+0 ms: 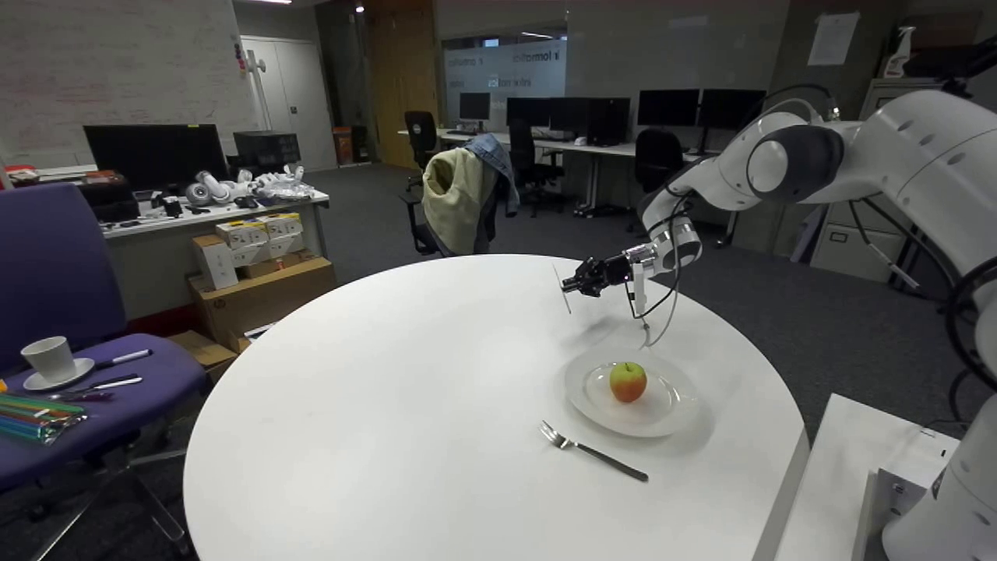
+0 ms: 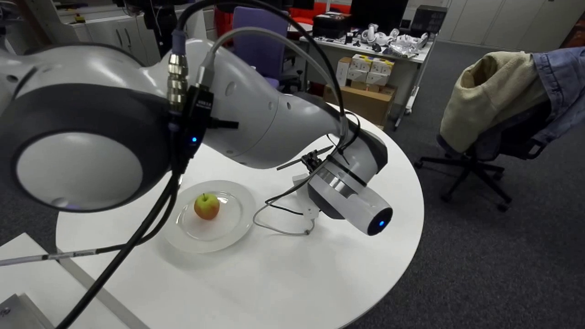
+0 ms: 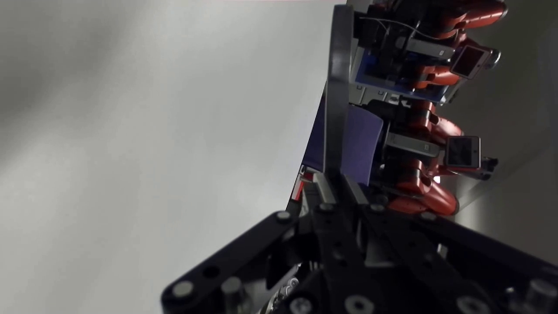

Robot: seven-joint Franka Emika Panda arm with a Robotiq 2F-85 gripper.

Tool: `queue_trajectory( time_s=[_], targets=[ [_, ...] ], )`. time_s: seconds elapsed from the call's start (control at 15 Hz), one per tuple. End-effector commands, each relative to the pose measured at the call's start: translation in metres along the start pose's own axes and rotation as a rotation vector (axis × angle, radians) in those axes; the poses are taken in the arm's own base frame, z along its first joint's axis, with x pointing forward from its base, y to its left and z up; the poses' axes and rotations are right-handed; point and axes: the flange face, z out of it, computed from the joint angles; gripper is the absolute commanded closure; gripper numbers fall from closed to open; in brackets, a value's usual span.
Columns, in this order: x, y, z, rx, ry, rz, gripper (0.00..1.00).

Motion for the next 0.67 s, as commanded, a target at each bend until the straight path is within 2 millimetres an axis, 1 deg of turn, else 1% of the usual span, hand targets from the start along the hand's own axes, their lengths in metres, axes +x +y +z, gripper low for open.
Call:
queue_trajectory(
  time_s=[0.0,0.4,0.6],
  targets=[
    [0.009,-0.005,0.006,0.011,-0.016,-0.051,0.98],
    [0.025,-0.022,-0.005,-0.257,0.034,-0.112,0.98],
    [0.032,-0.034,-0.002,-0.414,0.053,-0.153,0.98]
  ],
)
